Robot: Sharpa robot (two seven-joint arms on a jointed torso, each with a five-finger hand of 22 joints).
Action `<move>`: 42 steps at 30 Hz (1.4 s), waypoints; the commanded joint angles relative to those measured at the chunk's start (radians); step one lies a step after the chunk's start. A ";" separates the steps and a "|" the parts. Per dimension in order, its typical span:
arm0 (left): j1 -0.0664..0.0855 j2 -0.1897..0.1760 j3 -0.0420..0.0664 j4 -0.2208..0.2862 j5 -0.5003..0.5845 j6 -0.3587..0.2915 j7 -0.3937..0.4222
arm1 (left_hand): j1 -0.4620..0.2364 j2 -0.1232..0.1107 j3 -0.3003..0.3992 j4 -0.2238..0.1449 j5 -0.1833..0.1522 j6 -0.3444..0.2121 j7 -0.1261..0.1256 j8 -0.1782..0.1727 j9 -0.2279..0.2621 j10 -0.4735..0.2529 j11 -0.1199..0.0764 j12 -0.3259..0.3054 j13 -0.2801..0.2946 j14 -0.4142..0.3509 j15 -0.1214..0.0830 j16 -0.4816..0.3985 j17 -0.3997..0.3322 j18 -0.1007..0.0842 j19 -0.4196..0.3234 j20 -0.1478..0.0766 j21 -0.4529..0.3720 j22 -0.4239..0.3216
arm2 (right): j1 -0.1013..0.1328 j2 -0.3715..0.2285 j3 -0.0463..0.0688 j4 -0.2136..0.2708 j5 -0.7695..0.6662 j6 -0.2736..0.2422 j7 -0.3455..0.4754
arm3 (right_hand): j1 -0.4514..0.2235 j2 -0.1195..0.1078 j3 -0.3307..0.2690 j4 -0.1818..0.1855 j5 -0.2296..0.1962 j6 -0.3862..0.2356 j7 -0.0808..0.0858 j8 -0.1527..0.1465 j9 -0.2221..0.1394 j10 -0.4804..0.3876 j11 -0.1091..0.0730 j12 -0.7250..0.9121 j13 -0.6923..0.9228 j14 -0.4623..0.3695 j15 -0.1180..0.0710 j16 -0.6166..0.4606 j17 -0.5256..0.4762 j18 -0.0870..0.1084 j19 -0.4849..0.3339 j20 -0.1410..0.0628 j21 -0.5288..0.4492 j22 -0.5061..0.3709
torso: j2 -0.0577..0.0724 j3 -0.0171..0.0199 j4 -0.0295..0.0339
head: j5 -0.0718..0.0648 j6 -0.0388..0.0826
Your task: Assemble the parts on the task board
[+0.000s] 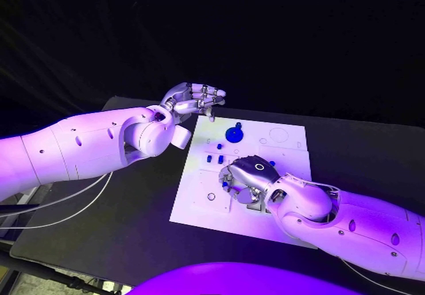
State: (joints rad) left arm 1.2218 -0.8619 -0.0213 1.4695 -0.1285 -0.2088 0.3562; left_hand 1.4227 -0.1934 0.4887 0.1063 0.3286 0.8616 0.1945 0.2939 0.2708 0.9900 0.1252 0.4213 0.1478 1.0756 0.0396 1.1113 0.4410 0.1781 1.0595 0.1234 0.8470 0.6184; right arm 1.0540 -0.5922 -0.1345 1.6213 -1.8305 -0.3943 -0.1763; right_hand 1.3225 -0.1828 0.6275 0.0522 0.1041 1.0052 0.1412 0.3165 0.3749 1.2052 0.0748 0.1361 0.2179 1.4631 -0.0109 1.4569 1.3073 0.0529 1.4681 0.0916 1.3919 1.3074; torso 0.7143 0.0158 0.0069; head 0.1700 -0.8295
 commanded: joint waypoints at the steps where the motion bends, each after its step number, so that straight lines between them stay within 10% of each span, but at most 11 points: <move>1: 0.001 0.001 0.001 0.001 0.004 0.018 0.002 | 0.003 -0.003 0.004 -0.001 0.005 -0.003 0.002 -0.005 -0.001 -0.008 -0.002 0.004 0.001 -0.006 0.002 -0.005 -0.001 0.006 -0.004 0.001 -0.004 -0.001 | -0.003 -0.001 -0.003 0.001 -0.027 0.028 -0.010 | -0.027 -0.017 -0.008 0.010 -0.002 -0.023 0.010 -0.020 -0.012 -0.028 0.008 -0.024 -0.012 0.061 0.013 0.004 0.030 -0.010 0.021 0.008 -0.011 0.156 | -0.001 0.0000 -0.0001 | -0.001 0.000; 16: 0.001 -0.002 0.001 -0.001 0.003 0.021 -0.001 | 0.002 -0.003 0.005 -0.001 0.005 -0.003 0.002 -0.005 -0.001 -0.009 -0.002 0.005 0.002 -0.007 0.002 -0.005 -0.002 0.006 -0.005 0.002 -0.004 -0.001 | -0.002 -0.056 -0.001 0.059 -0.031 -0.074 -0.020 | -0.064 -0.061 -0.044 0.019 0.037 -0.065 0.026 -0.056 -0.025 -0.105 0.031 -0.062 -0.036 0.047 0.033 -0.019 -0.016 0.011 -0.022 0.028 -0.111 0.103 | -0.001 0.0009 -0.0001 | -0.004 0.002; 24: 0.001 -0.006 0.001 -0.001 0.003 0.022 -0.001 | 0.002 -0.003 0.005 -0.001 0.005 -0.003 0.002 -0.005 -0.001 -0.009 -0.002 0.005 0.002 -0.007 0.002 -0.005 -0.002 0.006 -0.005 0.002 -0.004 -0.001 | 0.025 -0.153 0.018 0.137 -0.023 -0.087 -0.036 | -0.067 -0.064 -0.059 0.022 0.035 -0.082 0.018 -0.069 -0.030 -0.117 0.028 -0.059 -0.039 0.045 0.031 -0.021 -0.020 0.016 -0.031 0.029 -0.135 0.090 | -0.001 0.0004 -0.0033 | -0.021 0.013; 35: 0.000 -0.005 0.000 -0.001 0.003 0.026 -0.001 | 0.002 -0.002 0.007 -0.004 0.004 -0.003 0.001 -0.004 -0.001 -0.010 -0.003 0.008 0.002 -0.007 0.002 -0.005 -0.003 0.006 -0.005 0.002 -0.004 -0.001 | 0.127 -0.277 0.032 0.117 0.092 0.127 -0.034 | -0.055 -0.061 -0.175 0.044 0.038 -0.119 0.004 -0.095 -0.037 -0.177 0.030 -0.048 -0.056 0.037 0.033 -0.032 -0.041 0.025 -0.050 0.030 -0.190 0.062 | -0.002 -0.0019 -0.0027 | -0.078 0.046; 42: 0.000 -0.005 -0.001 -0.003 0.003 0.027 -0.001 | 0.002 -0.002 0.007 -0.004 0.004 -0.003 0.001 -0.004 -0.001 -0.010 -0.003 0.008 0.002 -0.007 0.002 -0.005 -0.003 0.006 -0.005 0.002 -0.004 -0.001 | 0.140 -0.287 0.031 0.092 0.088 0.190 -0.026 | -0.011 -0.033 -0.277 0.066 0.040 -0.124 -0.010 -0.099 -0.037 -0.200 0.033 -0.018 -0.063 0.032 0.036 -0.034 -0.049 0.028 -0.054 0.033 -0.210 0.054 | -0.002 -0.0001 -0.0041 | -0.081 0.045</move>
State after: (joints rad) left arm 1.2217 -0.8684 -0.0227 1.4653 -0.1287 -0.1998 0.3499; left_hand 1.4227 -0.1934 0.4928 0.1020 0.3286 0.8616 0.1944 0.2939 0.2711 0.9864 0.1216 0.4260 0.1483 1.0756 0.0396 1.1113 0.4389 0.1781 1.0595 0.1234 0.8470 0.6184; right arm 1.1932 -0.8804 -0.1030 1.7148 -1.7549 -0.2857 -0.2070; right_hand 1.3030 -0.2168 0.3568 0.1188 0.1416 0.8823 0.1393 0.2202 0.3389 1.0146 0.1090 0.1115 0.1564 1.4648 0.0161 1.4242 1.2575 0.0694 1.4176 0.1234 1.1849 1.3079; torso 0.7121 0.0146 0.0029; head 0.0908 -0.7842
